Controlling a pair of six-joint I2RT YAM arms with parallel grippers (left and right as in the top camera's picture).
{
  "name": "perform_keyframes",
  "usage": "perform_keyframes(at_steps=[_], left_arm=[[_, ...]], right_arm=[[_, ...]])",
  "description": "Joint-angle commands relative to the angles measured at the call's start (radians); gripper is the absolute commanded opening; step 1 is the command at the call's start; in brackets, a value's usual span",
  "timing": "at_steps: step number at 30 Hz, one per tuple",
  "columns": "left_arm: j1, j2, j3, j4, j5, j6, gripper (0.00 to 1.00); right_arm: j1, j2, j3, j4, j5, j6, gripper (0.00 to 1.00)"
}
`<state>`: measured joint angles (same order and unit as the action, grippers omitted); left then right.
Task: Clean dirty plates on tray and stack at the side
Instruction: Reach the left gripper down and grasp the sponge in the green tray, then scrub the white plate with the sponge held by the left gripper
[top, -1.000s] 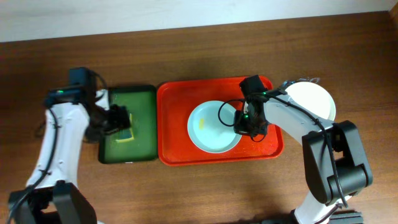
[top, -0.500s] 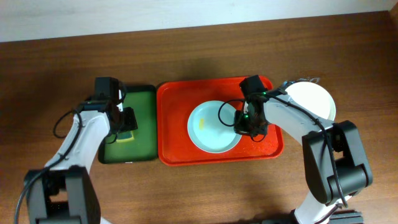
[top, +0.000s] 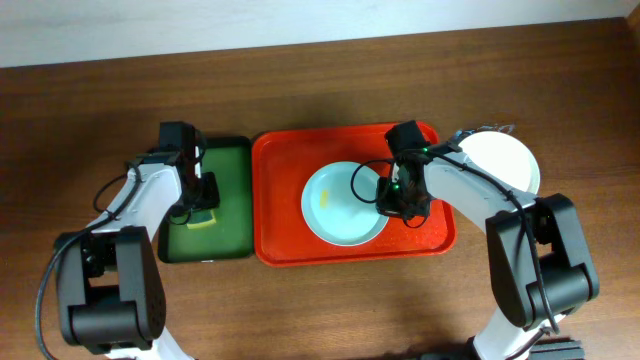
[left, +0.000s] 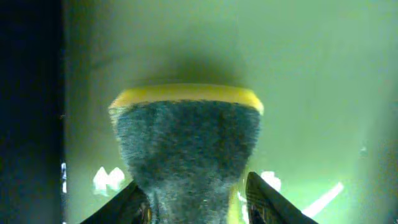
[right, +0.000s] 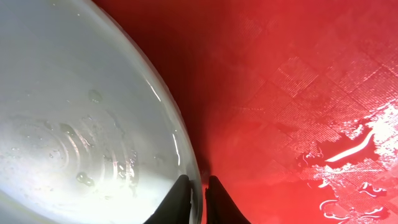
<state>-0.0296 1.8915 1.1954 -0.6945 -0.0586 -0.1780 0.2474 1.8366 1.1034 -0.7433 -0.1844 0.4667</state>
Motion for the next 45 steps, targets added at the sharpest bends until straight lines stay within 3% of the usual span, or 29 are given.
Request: perform_keyframes(at_steps=[1, 5, 8, 12, 21, 29, 30, 31, 32, 33, 37, 42, 45], left_arm=[[0.007, 0.007, 0.031, -0.007, 0.045, 0.009, 0.5], [0.011, 0.007, 0.068, -0.058, 0.056, 0.009, 0.49], [0.014, 0.007, 0.068, -0.078, 0.063, 0.008, 0.41], [0.014, 0.007, 0.064, -0.091, 0.062, 0.009, 0.38], [0.014, 0.007, 0.064, -0.088, 0.035, 0.008, 0.44], [0.035, 0.007, 0.053, -0.083, 0.033, -0.019, 0.38], [0.035, 0.008, 0.04, -0.079, 0.033, -0.019, 0.36], [0.035, 0.008, 0.029, -0.067, 0.033, -0.019, 0.28], [0.035, 0.008, 0.026, -0.061, 0.033, -0.019, 0.09], [0.035, 0.007, 0.027, -0.053, 0.037, -0.019, 0.0], [0.032, 0.006, 0.071, -0.091, 0.052, -0.003, 0.0], [-0.043, 0.006, 0.349, -0.352, 0.055, 0.038, 0.0], [-0.105, 0.006, 0.447, -0.427, 0.055, 0.045, 0.0]], right_arm=[[-0.006, 0.005, 0.011, 0.003, 0.008, -0.007, 0.12], [-0.006, 0.005, 0.011, 0.003, 0.008, -0.007, 0.13], [-0.006, 0.005, 0.011, 0.003, 0.008, -0.007, 0.13], [-0.006, 0.005, 0.011, 0.003, 0.009, -0.007, 0.1], [-0.006, 0.005, 0.011, 0.003, 0.009, -0.007, 0.07], [-0.006, 0.005, 0.011, 0.003, 0.009, -0.007, 0.06], [-0.006, 0.005, 0.011, 0.003, 0.009, -0.007, 0.07], [-0.006, 0.005, 0.011, 0.003, 0.009, -0.007, 0.07], [-0.006, 0.005, 0.011, 0.003, 0.009, -0.007, 0.07], [-0.006, 0.005, 0.011, 0.003, 0.009, -0.007, 0.07], [-0.006, 0.005, 0.011, 0.003, -0.01, -0.036, 0.04], [-0.006, 0.005, 0.011, 0.015, -0.053, -0.07, 0.04], [-0.006, 0.005, 0.01, 0.019, -0.077, -0.07, 0.04]])
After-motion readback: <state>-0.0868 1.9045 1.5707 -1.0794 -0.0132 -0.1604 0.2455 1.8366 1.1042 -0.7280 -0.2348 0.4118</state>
